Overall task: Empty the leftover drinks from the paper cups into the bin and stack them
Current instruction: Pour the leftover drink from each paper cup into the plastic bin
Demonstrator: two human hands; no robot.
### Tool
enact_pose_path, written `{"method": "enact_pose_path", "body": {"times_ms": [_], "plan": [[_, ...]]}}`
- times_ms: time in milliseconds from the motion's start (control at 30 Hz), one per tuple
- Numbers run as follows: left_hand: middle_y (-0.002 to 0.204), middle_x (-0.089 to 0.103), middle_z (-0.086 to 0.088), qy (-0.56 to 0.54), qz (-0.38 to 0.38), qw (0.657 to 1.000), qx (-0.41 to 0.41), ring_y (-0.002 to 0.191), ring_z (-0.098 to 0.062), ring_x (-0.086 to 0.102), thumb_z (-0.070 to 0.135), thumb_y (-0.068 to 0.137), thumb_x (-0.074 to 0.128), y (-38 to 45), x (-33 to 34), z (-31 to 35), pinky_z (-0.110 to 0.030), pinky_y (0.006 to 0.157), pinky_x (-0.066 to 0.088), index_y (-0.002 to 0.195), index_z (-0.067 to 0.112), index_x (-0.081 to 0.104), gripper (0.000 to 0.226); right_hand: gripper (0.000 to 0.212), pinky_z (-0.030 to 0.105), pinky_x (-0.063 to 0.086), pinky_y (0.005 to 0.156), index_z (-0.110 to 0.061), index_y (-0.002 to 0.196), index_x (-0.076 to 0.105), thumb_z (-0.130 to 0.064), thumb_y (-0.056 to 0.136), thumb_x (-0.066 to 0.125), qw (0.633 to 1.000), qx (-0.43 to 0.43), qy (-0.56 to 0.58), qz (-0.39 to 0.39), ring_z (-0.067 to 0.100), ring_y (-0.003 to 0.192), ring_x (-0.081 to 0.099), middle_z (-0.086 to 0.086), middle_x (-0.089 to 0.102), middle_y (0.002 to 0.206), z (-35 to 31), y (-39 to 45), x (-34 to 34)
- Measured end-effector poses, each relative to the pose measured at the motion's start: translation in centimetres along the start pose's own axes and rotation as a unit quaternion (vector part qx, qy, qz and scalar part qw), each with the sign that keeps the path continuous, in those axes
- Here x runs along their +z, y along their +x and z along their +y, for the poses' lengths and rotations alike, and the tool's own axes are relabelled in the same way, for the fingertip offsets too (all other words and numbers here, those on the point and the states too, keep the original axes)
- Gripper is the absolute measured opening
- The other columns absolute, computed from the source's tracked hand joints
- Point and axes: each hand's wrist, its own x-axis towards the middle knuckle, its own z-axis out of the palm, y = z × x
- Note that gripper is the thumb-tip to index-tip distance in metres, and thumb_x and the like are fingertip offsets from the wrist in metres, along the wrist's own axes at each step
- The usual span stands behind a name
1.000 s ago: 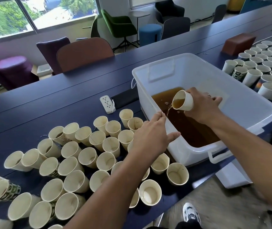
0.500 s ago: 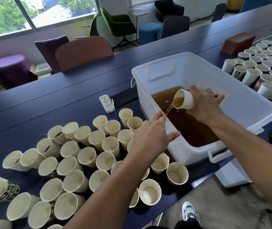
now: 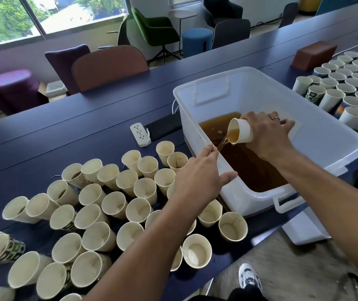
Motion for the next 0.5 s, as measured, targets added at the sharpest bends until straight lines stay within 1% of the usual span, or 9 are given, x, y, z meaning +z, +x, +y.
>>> {"method": "enact_pose_path", "body": {"times_ms": [300,433,500], "plan": [[0.167,0.015,0.016,-0.002,0.0,1.0,-0.005,0.145,-0.021,0.038,0.066,0.093,0.055,0.19,0.26,-0.05,-0.046,0.102,0.049,0.16,0.025,0.023,0.085,0.06,0.056,0.033,0.088,-0.022,0.123,0.05,-0.015,0.073,0.081,0.999,-0.035,-0.036,0.004,0.039,0.11,0.051,0.014,0.061,0.116,-0.28,-0.19,-0.24],[0.167,0.015,0.016,-0.002,0.001,1.0,-0.004,0.144,-0.021,0.038,0.066,0.093,0.054,0.16,0.26,-0.09,-0.046,0.102,0.049,0.16,0.025,0.023,0.084,0.061,0.055,0.032,0.088,-0.021,0.123,0.051,-0.011,0.071,0.081,0.996,-0.057,-0.06,0.017,0.039,0.111,0.05,0.013,0.06,0.116,-0.55,-0.38,-0.46],[0.167,0.015,0.016,-0.004,0.001,1.0,-0.004,0.145,-0.021,0.038,0.065,0.093,0.054,0.14,0.26,-0.12,-0.046,0.102,0.048,0.16,0.025,0.023,0.084,0.065,0.054,0.032,0.088,-0.021,0.124,0.051,-0.008,0.068,0.082,0.994,-0.076,-0.072,0.022,0.039,0.113,0.049,0.014,0.06,0.117,-0.65,-0.42,-0.47]]}}
